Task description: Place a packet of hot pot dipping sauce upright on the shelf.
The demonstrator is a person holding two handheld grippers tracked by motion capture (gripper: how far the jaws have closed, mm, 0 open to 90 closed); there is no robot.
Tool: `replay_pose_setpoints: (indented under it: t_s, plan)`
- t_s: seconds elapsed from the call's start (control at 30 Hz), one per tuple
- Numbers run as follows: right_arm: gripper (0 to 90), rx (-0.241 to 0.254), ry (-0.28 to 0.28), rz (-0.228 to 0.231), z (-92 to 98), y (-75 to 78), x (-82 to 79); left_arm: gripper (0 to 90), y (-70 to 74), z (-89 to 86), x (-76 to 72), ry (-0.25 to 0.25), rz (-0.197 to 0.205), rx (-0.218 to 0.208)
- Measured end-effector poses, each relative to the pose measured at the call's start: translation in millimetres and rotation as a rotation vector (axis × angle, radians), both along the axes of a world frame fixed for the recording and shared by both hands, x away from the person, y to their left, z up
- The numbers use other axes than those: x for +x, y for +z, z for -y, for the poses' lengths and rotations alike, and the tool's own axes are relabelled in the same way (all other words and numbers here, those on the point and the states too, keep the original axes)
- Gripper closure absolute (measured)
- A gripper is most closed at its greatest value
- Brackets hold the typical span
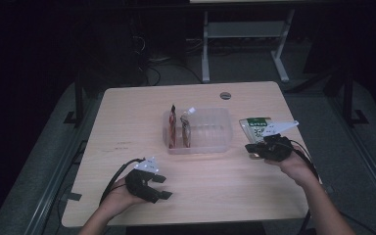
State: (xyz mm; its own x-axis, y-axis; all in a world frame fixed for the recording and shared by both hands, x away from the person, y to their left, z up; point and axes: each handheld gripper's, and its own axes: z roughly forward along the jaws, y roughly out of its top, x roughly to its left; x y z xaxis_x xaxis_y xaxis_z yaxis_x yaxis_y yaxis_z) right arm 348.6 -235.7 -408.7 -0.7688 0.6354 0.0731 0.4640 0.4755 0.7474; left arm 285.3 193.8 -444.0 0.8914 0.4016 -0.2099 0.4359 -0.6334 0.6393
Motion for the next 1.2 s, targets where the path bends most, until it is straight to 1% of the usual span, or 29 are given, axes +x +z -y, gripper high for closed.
replay_pose_setpoints:
  t_s: [0.17, 0.2, 0.27, 0.37, 0.5, 0.57, 0.63, 0.7, 0.73, 0.93, 1.0, 1.1, 1.2]
  plan:
    - [89.6, -0.036, -0.076, -0.001, 20.7, -7.2, 10.0, 34.0, -0.4, 1.3, 0.6, -0.009, 0.002, 0.010]
    - [89.6, -0.032, -0.089, -0.007, 24.3, -8.7, 11.6, 34.0, -0.6, 1.7, 0.4, -0.010, 0.001, 0.010]
    - [89.7, -0.045, -0.115, -0.016, 29.5, -12.7, 14.3, 33.9, -0.8, 2.0, 0.5, -0.014, 0.003, 0.017]
    - [89.7, -0.075, -0.131, -0.019, 34.7, -19.0, 19.0, 34.0, -1.2, 2.0, 1.5, -0.019, 0.008, 0.022]
    - [89.7, -0.110, -0.158, -0.030, 38.7, -27.6, 28.6, 34.0, -2.4, 2.7, 1.6, -0.015, -0.003, 0.019]
    - [89.7, -0.113, -0.169, -0.033, 39.1, -30.9, 32.8, 34.0, -2.6, 3.0, 1.8, -0.015, -0.003, 0.022]
    - [89.7, -0.132, -0.173, -0.039, 39.7, -33.8, 37.2, 34.0, -2.7, 3.2, 1.9, -0.017, -0.002, 0.023]
    - [89.8, -0.138, -0.179, -0.052, 39.4, -37.8, 40.3, 34.0, -3.1, 3.5, 1.9, -0.016, -0.002, 0.024]
    - [89.8, -0.152, -0.182, -0.063, 38.7, -40.2, 41.4, 34.0, -3.2, 3.5, 1.9, -0.017, -0.003, 0.023]
    - [90.0, -0.141, -0.190, -0.108, 37.9, -50.4, 45.0, 34.0, -4.4, 3.9, 2.5, -0.022, -0.003, 0.030]
    - [90.0, -0.147, -0.185, -0.119, 37.6, -53.1, 45.7, 34.0, -4.6, 4.3, 2.4, -0.020, -0.006, 0.033]
    - [90.0, -0.144, -0.184, -0.120, 36.4, -54.0, 44.8, 34.0, -4.6, 4.7, 2.2, -0.019, -0.007, 0.034]
    - [90.0, -0.151, -0.169, -0.117, 34.4, -53.7, 43.0, 34.0, -5.2, 4.8, 2.5, -0.016, -0.009, 0.032]
